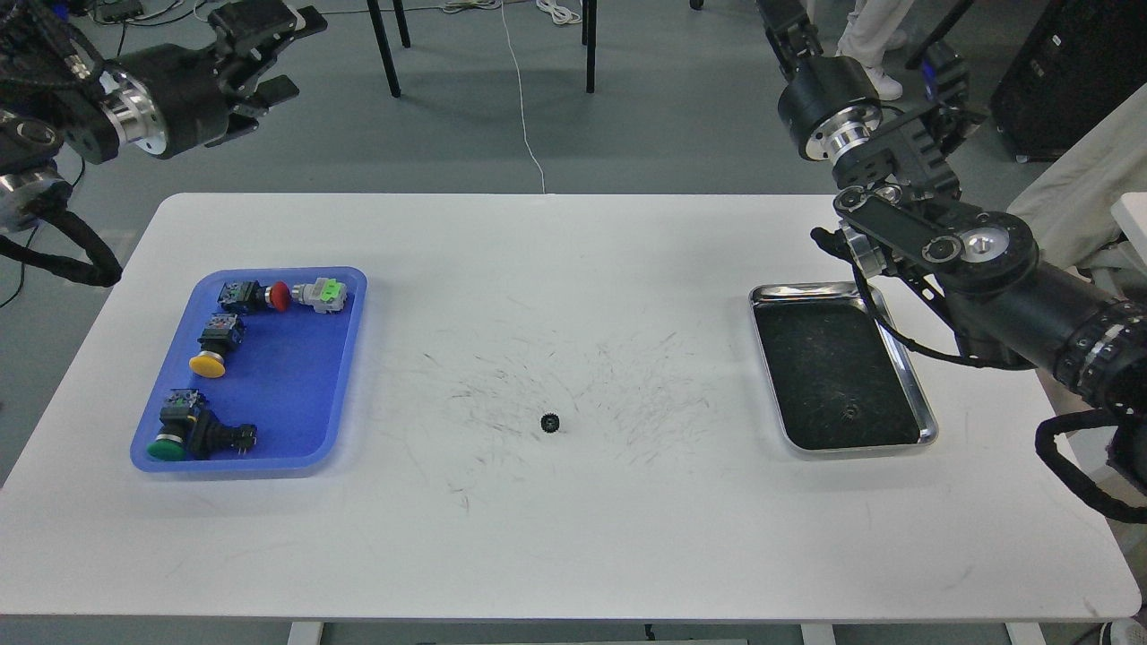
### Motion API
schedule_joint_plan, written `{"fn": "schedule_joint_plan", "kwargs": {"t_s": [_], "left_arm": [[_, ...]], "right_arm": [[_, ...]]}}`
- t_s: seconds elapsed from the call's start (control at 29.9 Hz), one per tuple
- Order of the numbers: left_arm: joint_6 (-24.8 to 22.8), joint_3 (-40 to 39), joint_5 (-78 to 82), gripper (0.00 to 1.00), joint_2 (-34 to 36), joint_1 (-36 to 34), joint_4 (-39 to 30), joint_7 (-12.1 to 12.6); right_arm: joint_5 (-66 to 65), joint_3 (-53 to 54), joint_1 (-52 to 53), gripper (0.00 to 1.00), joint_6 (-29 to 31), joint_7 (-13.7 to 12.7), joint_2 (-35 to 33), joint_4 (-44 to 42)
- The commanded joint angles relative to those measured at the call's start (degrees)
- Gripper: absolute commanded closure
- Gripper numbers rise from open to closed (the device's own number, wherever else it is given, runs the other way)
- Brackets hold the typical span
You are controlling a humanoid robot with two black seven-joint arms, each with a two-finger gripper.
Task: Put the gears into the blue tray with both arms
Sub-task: 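Lift the right arm away and raise the left gripper, then reach the left gripper down to the black gear on the table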
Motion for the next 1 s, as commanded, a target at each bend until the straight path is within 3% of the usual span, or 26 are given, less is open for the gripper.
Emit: {"fn": "schedule_joint_plan", "kwargs": {"t_s": [0.0, 0.3, 0.5, 0.64, 0.7, 0.97], "left_arm": [[2.3, 0.4, 7.3, 0.02, -1.9, -1.0, -2.7, -1.9], [8.1, 4.5, 13.3, 0.02, -3.3, -1.9, -5.7, -1.5], [8.9, 7.6, 15.0, 0.03, -4.4, -2.2, -8.7, -0.9], [8.8, 8.3, 21.3, 0.03, -4.4, -2.4, -11.0, -1.1], [9.2, 9.2, 23.8, 0.03, -4.9, -2.6, -15.3, -0.9], [15.6, 15.3, 42.2, 0.03, -6.1, -2.6, -19.5, -1.0]], "right_arm": [[0.1, 0.4, -1.0, 0.24, -0.3, 0.0, -2.2, 0.7], [1.3, 2.8, -1.8, 0.24, 0.2, -0.2, -6.3, 1.5], [6.2, 2.5, -2.0, 0.21, 0.7, -0.4, -8.2, 1.5], [6.3, 2.6, -2.6, 0.21, 0.7, -0.4, -8.6, 1.6], [6.3, 2.6, -2.7, 0.21, 0.7, -0.4, -8.6, 1.5], [6.3, 2.5, -2.9, 0.21, 0.7, -0.4, -8.6, 1.5]]}}
